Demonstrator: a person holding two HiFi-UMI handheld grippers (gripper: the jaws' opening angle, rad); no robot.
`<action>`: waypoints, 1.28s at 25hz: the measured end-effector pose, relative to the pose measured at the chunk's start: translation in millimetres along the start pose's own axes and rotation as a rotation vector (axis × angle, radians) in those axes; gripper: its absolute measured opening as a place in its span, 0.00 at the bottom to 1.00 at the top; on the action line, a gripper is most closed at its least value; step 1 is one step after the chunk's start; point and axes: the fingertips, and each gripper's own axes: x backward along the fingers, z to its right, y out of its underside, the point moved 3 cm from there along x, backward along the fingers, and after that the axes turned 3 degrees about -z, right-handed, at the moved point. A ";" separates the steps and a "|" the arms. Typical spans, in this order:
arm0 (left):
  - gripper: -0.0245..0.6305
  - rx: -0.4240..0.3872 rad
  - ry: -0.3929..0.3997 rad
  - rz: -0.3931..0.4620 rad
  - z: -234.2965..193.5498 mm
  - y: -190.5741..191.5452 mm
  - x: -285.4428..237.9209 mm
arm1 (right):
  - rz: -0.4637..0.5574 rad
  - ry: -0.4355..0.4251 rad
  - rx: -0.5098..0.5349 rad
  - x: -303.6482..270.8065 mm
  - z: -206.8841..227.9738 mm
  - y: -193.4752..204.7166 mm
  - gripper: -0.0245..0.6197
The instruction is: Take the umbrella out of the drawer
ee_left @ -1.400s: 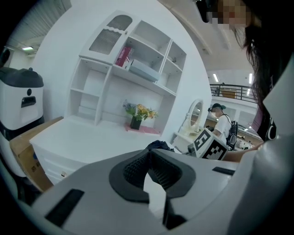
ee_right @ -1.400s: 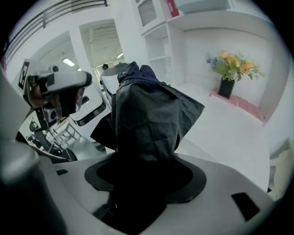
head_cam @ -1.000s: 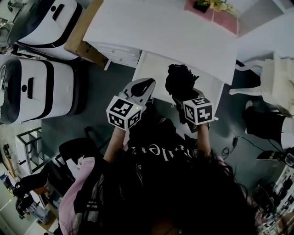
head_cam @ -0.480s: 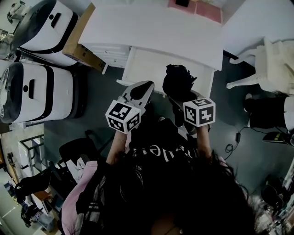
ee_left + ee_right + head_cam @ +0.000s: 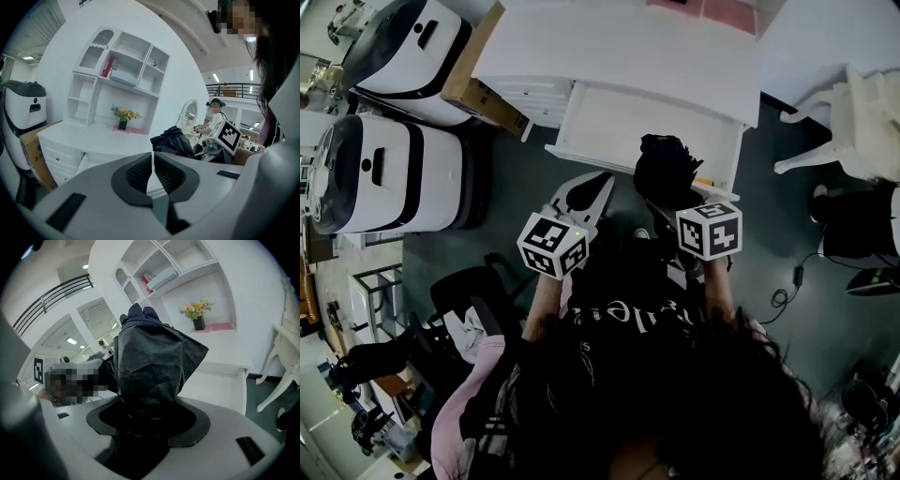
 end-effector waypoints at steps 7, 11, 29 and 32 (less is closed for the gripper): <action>0.08 0.003 -0.018 0.014 -2.9 4.7 28.3 | -0.020 -0.012 0.004 -7.7 -22.2 15.1 0.47; 0.08 -0.009 -0.003 0.037 -8.5 4.1 47.0 | -0.005 -0.019 -0.010 -13.3 -44.6 19.9 0.47; 0.08 0.011 0.057 0.067 -35.0 70.0 222.5 | 0.075 0.024 -0.123 -37.8 -201.4 95.2 0.47; 0.08 0.016 0.066 0.061 -34.8 87.6 249.3 | 0.084 0.031 -0.143 -39.8 -225.2 115.9 0.47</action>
